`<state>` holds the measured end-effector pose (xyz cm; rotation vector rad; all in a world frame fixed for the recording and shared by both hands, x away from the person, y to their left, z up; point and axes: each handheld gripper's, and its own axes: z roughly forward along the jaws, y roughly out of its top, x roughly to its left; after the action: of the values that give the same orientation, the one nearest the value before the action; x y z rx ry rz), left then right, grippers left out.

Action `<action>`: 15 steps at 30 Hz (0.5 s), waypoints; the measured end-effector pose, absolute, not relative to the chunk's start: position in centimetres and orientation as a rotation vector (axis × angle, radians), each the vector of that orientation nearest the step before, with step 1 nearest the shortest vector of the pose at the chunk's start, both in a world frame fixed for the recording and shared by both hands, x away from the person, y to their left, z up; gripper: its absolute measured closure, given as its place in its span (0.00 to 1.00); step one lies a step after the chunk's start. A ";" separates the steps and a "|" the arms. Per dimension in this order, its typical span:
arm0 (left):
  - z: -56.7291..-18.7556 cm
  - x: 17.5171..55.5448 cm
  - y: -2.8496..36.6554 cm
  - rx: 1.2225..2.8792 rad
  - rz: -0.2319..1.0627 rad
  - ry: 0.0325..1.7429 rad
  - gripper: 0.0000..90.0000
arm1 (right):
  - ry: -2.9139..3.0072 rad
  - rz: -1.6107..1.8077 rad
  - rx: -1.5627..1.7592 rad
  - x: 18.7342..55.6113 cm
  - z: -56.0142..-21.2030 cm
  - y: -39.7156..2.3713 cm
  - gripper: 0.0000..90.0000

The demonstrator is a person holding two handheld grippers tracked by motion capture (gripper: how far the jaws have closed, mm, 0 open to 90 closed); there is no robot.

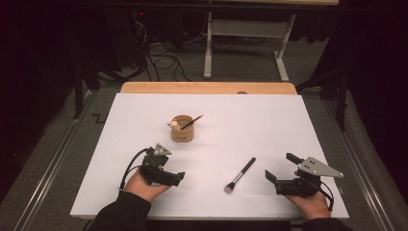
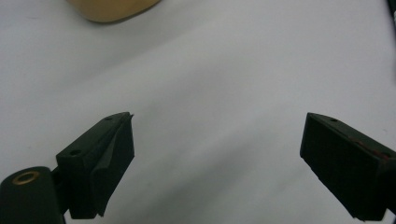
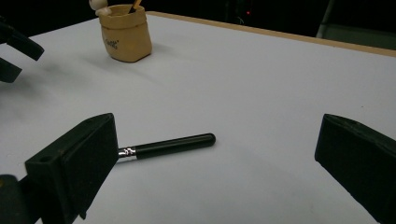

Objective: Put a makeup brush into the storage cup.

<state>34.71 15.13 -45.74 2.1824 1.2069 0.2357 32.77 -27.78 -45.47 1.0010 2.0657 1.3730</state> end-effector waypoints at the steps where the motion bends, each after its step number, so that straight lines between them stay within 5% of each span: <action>1: -45.6 34.8 14.9 2.191 0.223 1.204 0.12 | 2.067 1.373 0.997 32.8 -45.5 -27.8 0.00; 15: -44.9 36.5 12.9 2.378 0.088 1.276 0.18 | 2.072 1.374 0.970 32.6 -45.3 -27.5 0.00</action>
<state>36.54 12.90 -44.91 2.3778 1.2760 0.0875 32.61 -27.52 -45.34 0.9701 2.0725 1.3739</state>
